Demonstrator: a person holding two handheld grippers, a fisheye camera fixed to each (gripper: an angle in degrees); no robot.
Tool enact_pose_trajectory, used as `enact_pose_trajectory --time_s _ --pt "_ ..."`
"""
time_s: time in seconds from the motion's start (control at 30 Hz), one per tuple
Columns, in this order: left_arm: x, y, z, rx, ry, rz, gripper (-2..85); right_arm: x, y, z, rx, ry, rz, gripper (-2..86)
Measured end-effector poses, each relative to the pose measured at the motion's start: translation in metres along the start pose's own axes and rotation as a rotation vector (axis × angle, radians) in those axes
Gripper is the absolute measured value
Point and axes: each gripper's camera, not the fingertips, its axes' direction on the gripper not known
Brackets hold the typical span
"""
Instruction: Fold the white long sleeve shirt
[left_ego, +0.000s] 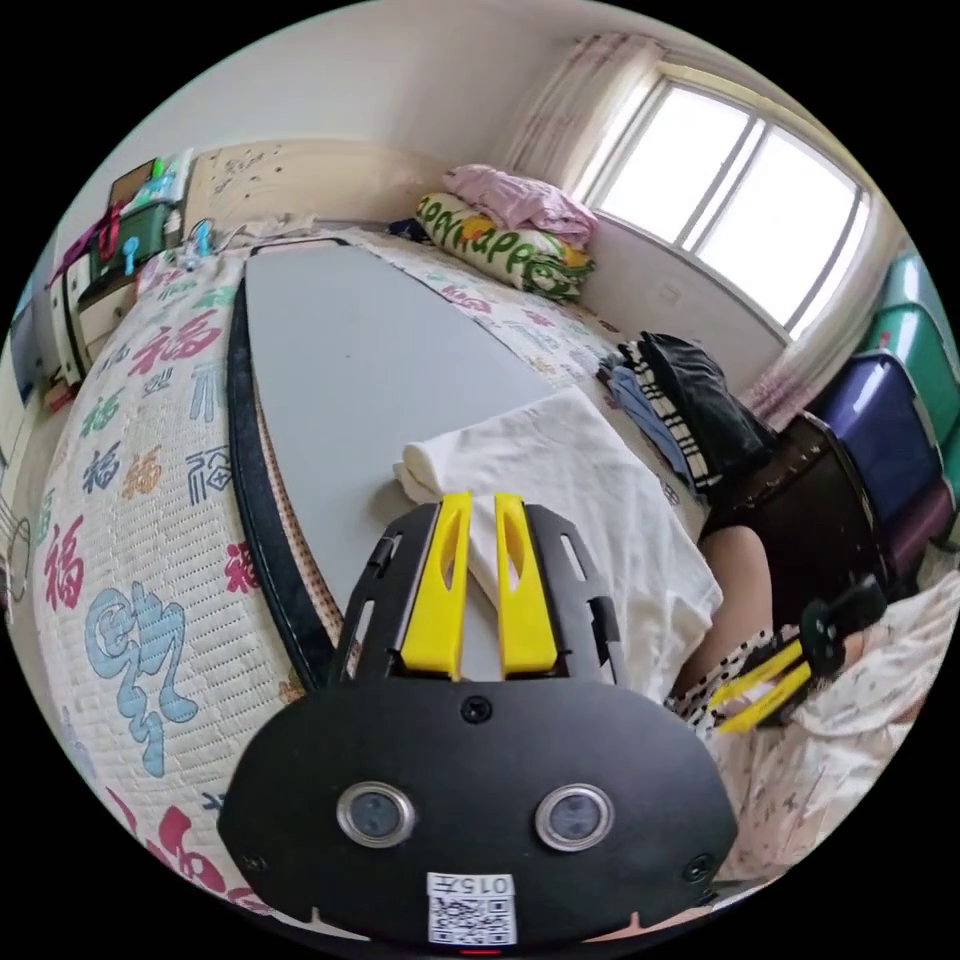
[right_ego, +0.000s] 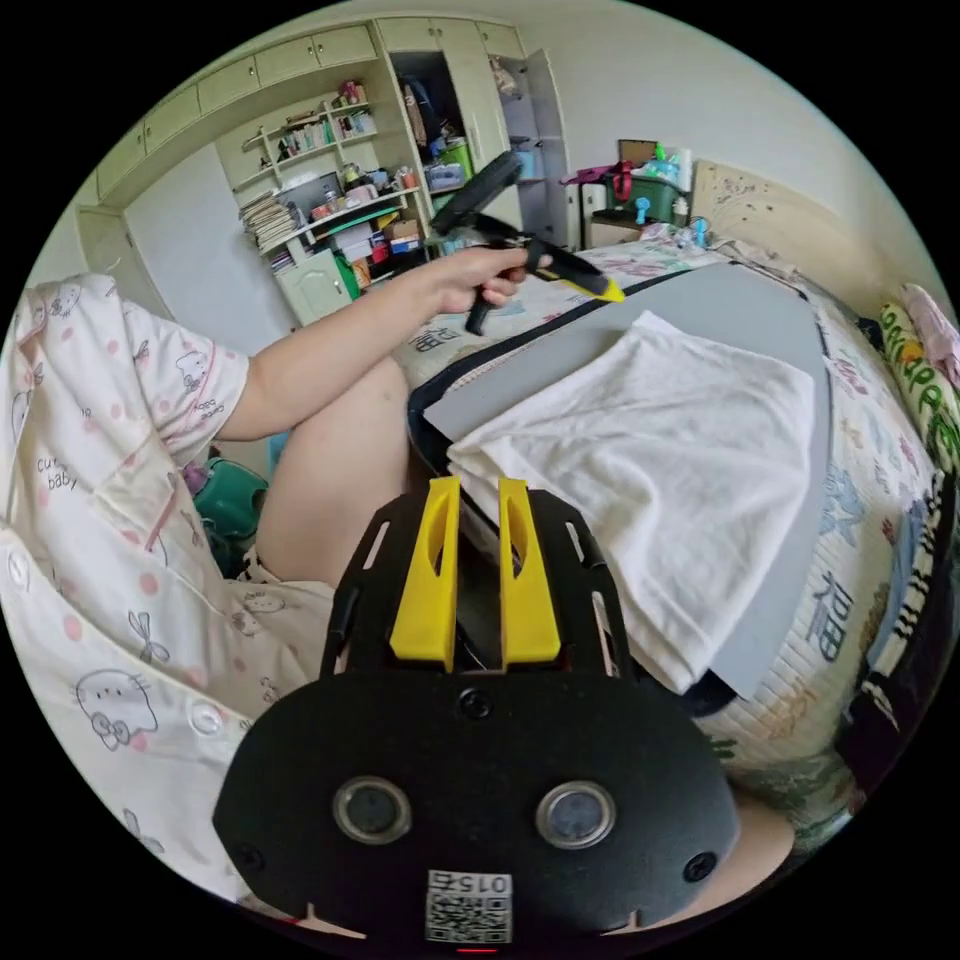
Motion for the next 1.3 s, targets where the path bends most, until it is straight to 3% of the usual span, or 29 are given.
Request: enact_pose_trajectory --time_s 0.13,0.27,0.43,0.63,0.87,1.03,1.2,1.3 --pt "0.067 0.052 -0.028 -0.026 0.047 0.053 11.0 0.066 0.051 -0.074 0.01 0.14 0.109 7.6" --pt "0.134 0.137 -0.029 -0.087 0.068 0.035 11.2 0.102 0.071 -0.113 0.03 0.108 0.159 8.7" --pt "0.187 0.188 -0.037 -0.046 -0.035 -0.068 11.3 0.107 0.068 -0.134 -0.006 0.139 0.117 9.8" --pt "0.21 0.188 -0.054 -0.036 -0.129 -0.128 6.5 0.098 0.068 -0.159 -0.064 0.262 0.071 8.7" --pt "0.249 0.181 -0.072 -0.05 -0.208 -0.083 7.2 0.087 0.08 -0.208 -0.069 0.385 0.045 7.5" --pt "0.279 0.174 -0.09 -0.046 -0.261 -0.054 4.1 0.103 0.088 -0.24 -0.072 0.419 0.115 3.1" --pt "0.293 0.171 -0.11 -0.046 -0.255 -0.062 1.8 0.104 0.102 -0.273 -0.036 0.332 0.104 6.6" --pt "0.301 0.169 -0.121 -0.046 -0.267 -0.065 1.5 0.104 0.109 -0.278 -0.05 0.378 0.095 7.6"
